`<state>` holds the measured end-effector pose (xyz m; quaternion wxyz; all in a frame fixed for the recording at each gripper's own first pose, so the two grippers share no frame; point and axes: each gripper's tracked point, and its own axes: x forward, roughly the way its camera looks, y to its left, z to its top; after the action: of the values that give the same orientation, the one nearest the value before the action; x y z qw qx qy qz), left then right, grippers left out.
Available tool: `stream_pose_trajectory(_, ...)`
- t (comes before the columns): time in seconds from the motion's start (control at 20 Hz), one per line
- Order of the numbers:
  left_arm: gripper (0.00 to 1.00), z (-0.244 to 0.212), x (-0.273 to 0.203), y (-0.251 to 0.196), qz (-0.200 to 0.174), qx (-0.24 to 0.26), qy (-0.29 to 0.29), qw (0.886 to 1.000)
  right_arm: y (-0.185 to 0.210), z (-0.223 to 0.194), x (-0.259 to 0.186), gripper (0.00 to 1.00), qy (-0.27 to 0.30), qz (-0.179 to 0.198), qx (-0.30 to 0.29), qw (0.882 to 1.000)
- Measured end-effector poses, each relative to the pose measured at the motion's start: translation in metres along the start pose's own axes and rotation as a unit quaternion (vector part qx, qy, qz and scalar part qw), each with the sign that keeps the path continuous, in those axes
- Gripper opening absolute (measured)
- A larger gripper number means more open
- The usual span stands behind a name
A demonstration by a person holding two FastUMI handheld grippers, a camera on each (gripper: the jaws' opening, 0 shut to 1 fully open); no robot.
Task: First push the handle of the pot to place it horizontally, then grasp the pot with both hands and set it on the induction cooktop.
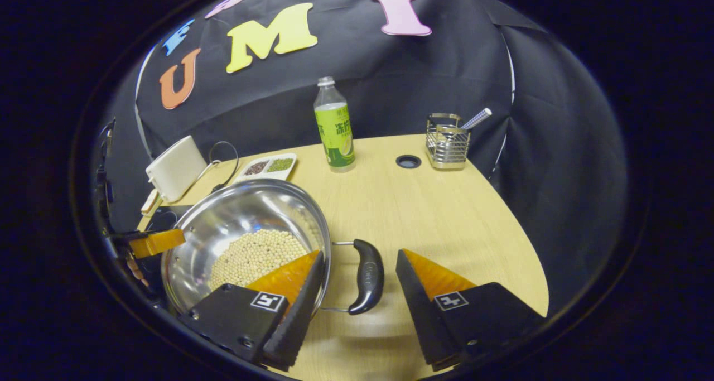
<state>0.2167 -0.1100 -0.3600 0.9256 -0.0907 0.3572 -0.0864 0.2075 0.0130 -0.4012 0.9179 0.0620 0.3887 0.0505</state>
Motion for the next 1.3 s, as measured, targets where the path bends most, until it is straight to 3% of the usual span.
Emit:
stream_pose_trajectory(0.05, 0.63, 0.004, 0.000, 0.000, -0.005, -0.004, 0.002, 1.000, 0.004, -0.003, -0.001, 0.77, 0.008, 0.004, 0.003, 1.000)
stream_pose_trajectory(0.1, 0.61, 0.002, -0.001, 0.000, -0.007, 0.000, 0.006, 1.000, 0.003, -0.004, -0.004, 0.63, 0.011, -0.001, 0.002, 1.000)
stream_pose_trajectory(0.25, 0.59, 0.003, 0.004, -0.001, -0.012, 0.023, 0.003, 1.000, 0.003, -0.004, -0.004, 0.65, 0.034, -0.014, -0.012, 0.999)
stream_pose_trajectory(0.3, 0.68, 0.003, 0.004, 0.000, -0.014, 0.027, 0.005, 1.000, 0.003, -0.006, -0.004, 0.63, 0.040, -0.014, -0.010, 0.999)
stream_pose_trajectory(0.45, 0.46, 0.001, 0.004, -0.001, -0.023, 0.032, 0.008, 0.999, 0.003, -0.006, -0.004, 0.63, 0.049, -0.003, -0.025, 0.998)
stream_pose_trajectory(0.5, 0.56, 0.001, 0.004, 0.000, -0.024, 0.039, 0.010, 0.999, 0.003, -0.006, -0.003, 0.63, 0.050, 0.001, -0.029, 0.998)
stream_pose_trajectory(0.55, 0.46, 0.001, 0.004, 0.001, -0.025, 0.043, 0.012, 0.999, 0.002, -0.006, -0.004, 0.63, 0.052, 0.003, -0.028, 0.998)
stream_pose_trajectory(0.6, 0.46, 0.001, 0.004, 0.000, -0.026, 0.042, 0.016, 0.999, 0.002, -0.006, -0.004, 0.63, 0.055, 0.002, -0.027, 0.998)
stream_pose_trajectory(0.65, 0.55, 0.001, 0.004, -0.001, -0.027, 0.042, 0.020, 0.999, 0.002, -0.006, -0.005, 0.63, 0.057, -0.003, -0.024, 0.998)
stream_pose_trajectory(1.0, 0.55, -0.004, -0.032, -0.010, -0.023, 0.053, 0.025, 0.998, 0.000, -0.012, -0.048, 0.58, 0.069, -0.019, 0.000, 0.997)
stream_pose_trajectory(1.05, 0.65, 0.000, -0.041, -0.013, -0.024, 0.056, 0.018, 0.998, 0.000, -0.009, -0.058, 0.58, 0.064, -0.019, -0.002, 0.998)
stream_pose_trajectory(1.1, 0.55, 0.005, -0.052, -0.016, -0.024, 0.061, 0.010, 0.998, -0.001, -0.005, -0.069, 0.58, 0.058, -0.020, -0.003, 0.998)
stream_pose_trajectory(1.3, 0.55, 0.028, -0.101, -0.023, -0.026, 0.061, -0.013, 0.998, 0.006, 0.018, -0.118, 0.58, 0.040, -0.012, -0.002, 0.999)
